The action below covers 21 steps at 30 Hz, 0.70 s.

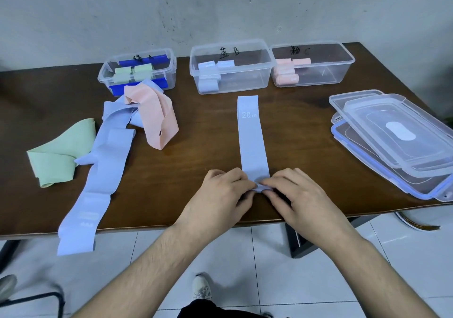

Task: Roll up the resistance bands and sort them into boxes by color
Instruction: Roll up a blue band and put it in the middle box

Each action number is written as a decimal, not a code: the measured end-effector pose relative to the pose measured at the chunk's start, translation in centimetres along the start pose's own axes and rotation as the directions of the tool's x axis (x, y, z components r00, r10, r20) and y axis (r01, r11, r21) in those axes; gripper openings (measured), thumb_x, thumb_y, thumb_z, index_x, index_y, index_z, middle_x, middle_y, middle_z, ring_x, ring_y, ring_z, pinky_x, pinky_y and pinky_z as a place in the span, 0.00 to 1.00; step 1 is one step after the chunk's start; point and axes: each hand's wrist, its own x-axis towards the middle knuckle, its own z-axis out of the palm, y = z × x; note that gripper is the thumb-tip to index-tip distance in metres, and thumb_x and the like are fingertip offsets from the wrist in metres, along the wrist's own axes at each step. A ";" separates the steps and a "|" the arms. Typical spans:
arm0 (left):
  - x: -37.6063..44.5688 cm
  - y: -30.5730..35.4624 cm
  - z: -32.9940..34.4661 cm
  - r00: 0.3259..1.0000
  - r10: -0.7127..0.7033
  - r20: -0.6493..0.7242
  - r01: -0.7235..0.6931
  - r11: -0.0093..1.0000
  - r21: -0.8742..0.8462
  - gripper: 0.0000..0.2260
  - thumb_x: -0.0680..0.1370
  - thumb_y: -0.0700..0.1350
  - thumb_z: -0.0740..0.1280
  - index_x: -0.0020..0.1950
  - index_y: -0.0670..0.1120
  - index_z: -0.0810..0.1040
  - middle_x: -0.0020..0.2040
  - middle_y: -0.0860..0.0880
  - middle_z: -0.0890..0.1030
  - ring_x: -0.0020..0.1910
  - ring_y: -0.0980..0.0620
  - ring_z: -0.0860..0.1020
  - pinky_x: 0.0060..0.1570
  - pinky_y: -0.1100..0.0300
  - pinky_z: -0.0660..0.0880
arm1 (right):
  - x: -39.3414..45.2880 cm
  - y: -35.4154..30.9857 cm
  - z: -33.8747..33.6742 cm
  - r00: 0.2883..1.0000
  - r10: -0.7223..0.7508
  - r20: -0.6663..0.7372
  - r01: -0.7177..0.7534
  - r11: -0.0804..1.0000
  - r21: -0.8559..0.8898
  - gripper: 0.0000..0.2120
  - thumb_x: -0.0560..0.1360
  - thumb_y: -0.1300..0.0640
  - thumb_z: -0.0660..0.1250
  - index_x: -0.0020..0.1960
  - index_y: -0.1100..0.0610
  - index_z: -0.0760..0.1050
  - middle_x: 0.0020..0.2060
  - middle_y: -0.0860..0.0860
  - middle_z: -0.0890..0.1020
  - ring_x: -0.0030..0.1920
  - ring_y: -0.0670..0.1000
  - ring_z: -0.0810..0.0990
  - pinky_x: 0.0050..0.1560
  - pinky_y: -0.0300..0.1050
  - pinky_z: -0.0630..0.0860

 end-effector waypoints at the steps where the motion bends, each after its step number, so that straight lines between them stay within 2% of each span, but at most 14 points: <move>1: 0.1 0.0 0.0 1.000 -0.016 -0.015 0.016 1.000 -0.021 0.10 0.79 0.48 0.62 0.53 0.51 0.83 0.46 0.57 0.79 0.44 0.57 0.76 0.53 0.63 0.67 | 0.1 -0.1 -0.1 1.000 0.015 0.010 -0.015 1.000 0.015 0.09 0.79 0.54 0.65 0.56 0.53 0.81 0.49 0.44 0.78 0.48 0.45 0.73 0.51 0.37 0.73; 3: 0.1 0.1 0.1 0.997 -0.046 -0.056 0.043 0.997 -0.059 0.07 0.78 0.47 0.64 0.51 0.51 0.82 0.45 0.57 0.79 0.42 0.57 0.76 0.51 0.62 0.70 | 0.4 -0.1 -0.2 0.999 0.028 0.021 -0.028 0.999 0.024 0.05 0.79 0.55 0.66 0.53 0.52 0.80 0.48 0.43 0.77 0.48 0.45 0.73 0.49 0.38 0.73; 6: 0.1 0.1 0.1 0.997 -0.071 -0.039 0.068 0.996 -0.066 0.09 0.80 0.50 0.61 0.51 0.52 0.81 0.46 0.58 0.78 0.43 0.59 0.76 0.51 0.56 0.73 | 0.8 -0.2 -0.3 0.999 0.032 0.036 -0.031 0.999 -0.011 0.03 0.79 0.56 0.67 0.51 0.52 0.80 0.46 0.42 0.76 0.46 0.44 0.70 0.48 0.36 0.71; 11: 0.2 0.2 0.1 0.993 -0.107 -0.048 0.105 0.993 -0.047 0.06 0.80 0.46 0.66 0.54 0.51 0.83 0.50 0.56 0.72 0.44 0.58 0.74 0.53 0.57 0.71 | 1.4 0.0 -0.1 0.998 0.056 0.016 -0.056 0.998 -0.014 0.04 0.79 0.56 0.68 0.50 0.53 0.81 0.45 0.42 0.74 0.46 0.45 0.69 0.47 0.37 0.71; 15: 0.7 0.1 0.0 0.993 -0.118 -0.026 0.117 0.992 -0.050 0.06 0.80 0.46 0.66 0.53 0.51 0.83 0.49 0.57 0.73 0.45 0.58 0.74 0.54 0.55 0.72 | 1.3 -0.1 -0.1 1.000 0.003 -0.025 -0.003 1.000 -0.014 0.06 0.78 0.55 0.67 0.53 0.53 0.81 0.47 0.44 0.76 0.45 0.46 0.71 0.48 0.36 0.71; 21: 0.8 -0.2 0.4 0.991 -0.102 -0.085 0.098 0.994 -0.059 0.07 0.80 0.46 0.66 0.53 0.51 0.83 0.48 0.57 0.74 0.45 0.59 0.74 0.52 0.55 0.73 | 1.4 0.5 -0.1 0.999 -0.026 0.020 0.026 0.999 -0.034 0.06 0.76 0.59 0.71 0.52 0.52 0.82 0.48 0.43 0.77 0.45 0.45 0.72 0.48 0.34 0.71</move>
